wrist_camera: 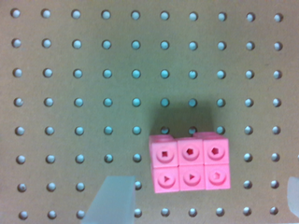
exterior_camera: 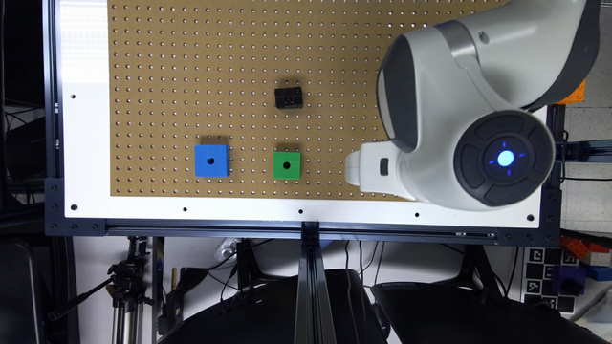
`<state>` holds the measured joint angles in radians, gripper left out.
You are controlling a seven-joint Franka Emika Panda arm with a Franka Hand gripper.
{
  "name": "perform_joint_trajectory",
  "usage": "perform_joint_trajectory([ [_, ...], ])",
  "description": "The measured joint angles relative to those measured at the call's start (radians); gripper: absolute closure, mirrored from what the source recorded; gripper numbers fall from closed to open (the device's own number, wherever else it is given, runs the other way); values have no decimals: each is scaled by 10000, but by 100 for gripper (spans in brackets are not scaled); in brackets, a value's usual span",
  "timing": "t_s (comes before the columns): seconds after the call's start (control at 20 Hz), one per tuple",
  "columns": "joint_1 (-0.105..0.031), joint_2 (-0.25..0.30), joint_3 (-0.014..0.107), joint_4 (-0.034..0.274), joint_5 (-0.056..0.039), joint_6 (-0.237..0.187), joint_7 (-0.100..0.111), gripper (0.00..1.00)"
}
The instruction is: Pick up pink block.
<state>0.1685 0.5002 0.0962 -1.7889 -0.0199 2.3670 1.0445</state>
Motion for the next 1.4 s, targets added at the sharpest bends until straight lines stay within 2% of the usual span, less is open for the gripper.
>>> perform_joint_trajectory([
  [0.15, 4, 120, -6, 7, -2, 32, 0, 0],
  [0.35, 8, 594, -6, 24, -23, 389, 0, 0],
  [0.6, 16, 856, -6, 127, -28, 467, 0, 0],
  [0.7, 19, 1058, -6, 148, -36, 625, 0, 0],
  [1.0, 172, 1392, 40, 483, -37, 730, 59, 0],
  [1.15, 184, 1512, 39, 517, -37, 756, 60, 0],
  [1.4, 184, 1980, 35, 547, -40, 1151, 60, 0],
])
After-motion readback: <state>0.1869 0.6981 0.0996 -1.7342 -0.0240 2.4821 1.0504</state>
